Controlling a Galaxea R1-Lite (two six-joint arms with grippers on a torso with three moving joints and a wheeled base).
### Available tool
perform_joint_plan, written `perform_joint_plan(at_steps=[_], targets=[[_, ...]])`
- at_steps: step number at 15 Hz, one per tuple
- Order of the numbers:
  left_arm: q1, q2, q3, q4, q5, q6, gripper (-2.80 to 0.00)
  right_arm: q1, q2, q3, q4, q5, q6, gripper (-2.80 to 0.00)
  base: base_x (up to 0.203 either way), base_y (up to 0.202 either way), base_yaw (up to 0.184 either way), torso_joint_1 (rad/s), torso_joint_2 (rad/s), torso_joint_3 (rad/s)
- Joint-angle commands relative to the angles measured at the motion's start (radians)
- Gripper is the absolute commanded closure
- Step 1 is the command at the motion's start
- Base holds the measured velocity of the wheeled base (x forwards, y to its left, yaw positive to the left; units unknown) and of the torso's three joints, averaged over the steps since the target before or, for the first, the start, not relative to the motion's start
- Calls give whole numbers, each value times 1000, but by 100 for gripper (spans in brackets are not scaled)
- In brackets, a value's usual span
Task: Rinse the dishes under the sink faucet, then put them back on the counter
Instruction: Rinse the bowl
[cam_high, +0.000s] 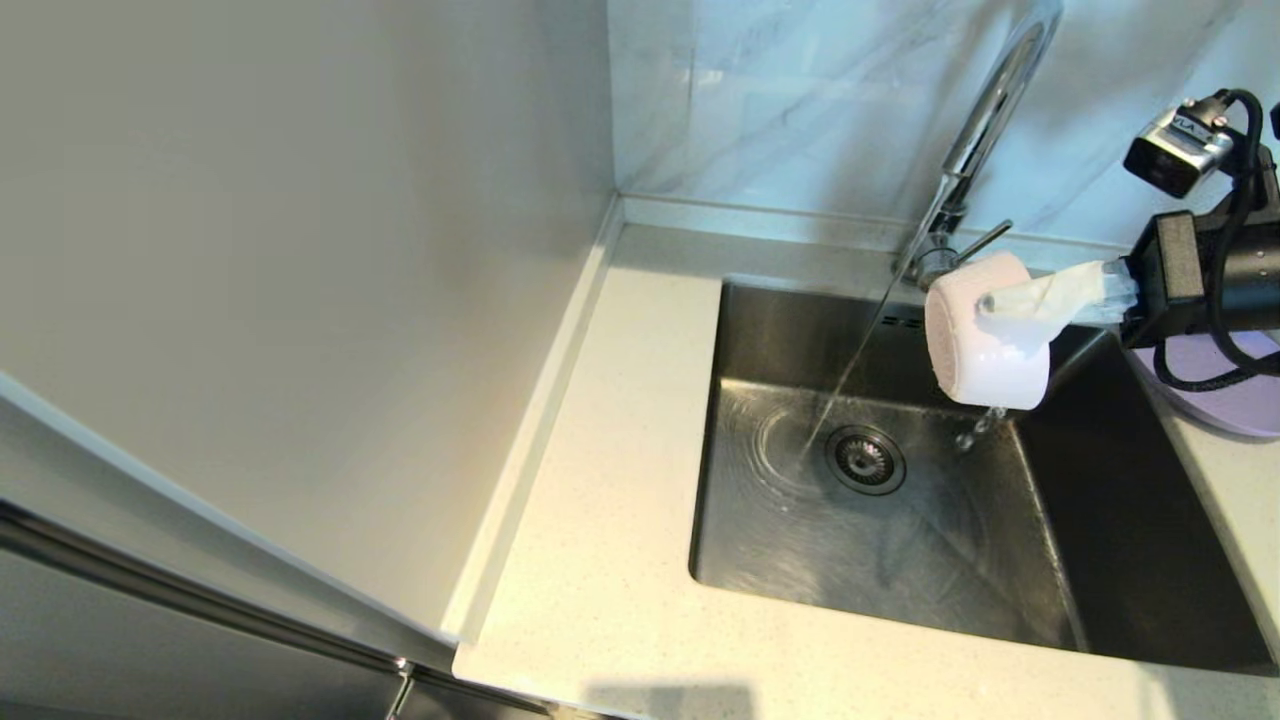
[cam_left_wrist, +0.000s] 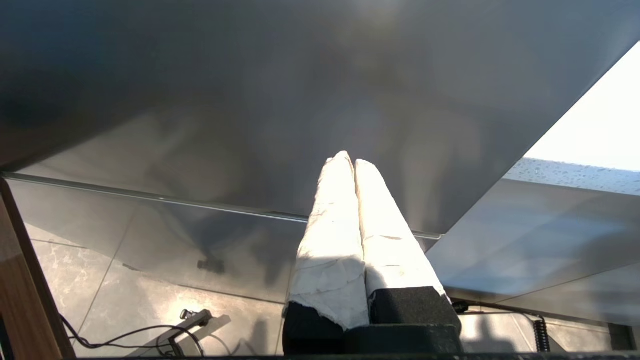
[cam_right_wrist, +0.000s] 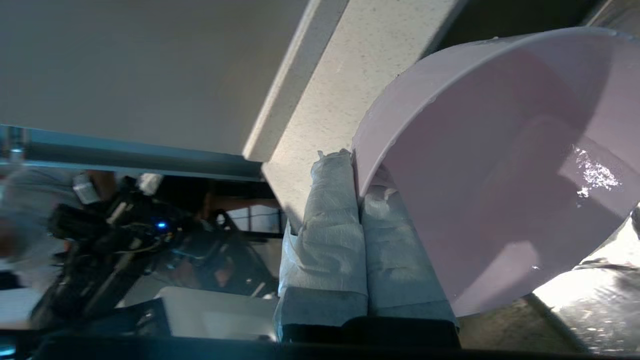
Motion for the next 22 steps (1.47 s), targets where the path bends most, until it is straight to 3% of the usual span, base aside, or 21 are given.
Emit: perform_joint_plan(at_steps=[1,4,22], targets=[[0,0,0,0,0,0,0,-46,13,39,-5,65,24,0,0,0,0,0,0,0],[0,0,0,0,0,0,0,-113,34,51,-7,192,75,0,0,0,0,0,0,0],[0,0,0,0,0,0,0,-84,276,-217,-59,192,101,0,0,0,0,0,0,0]])
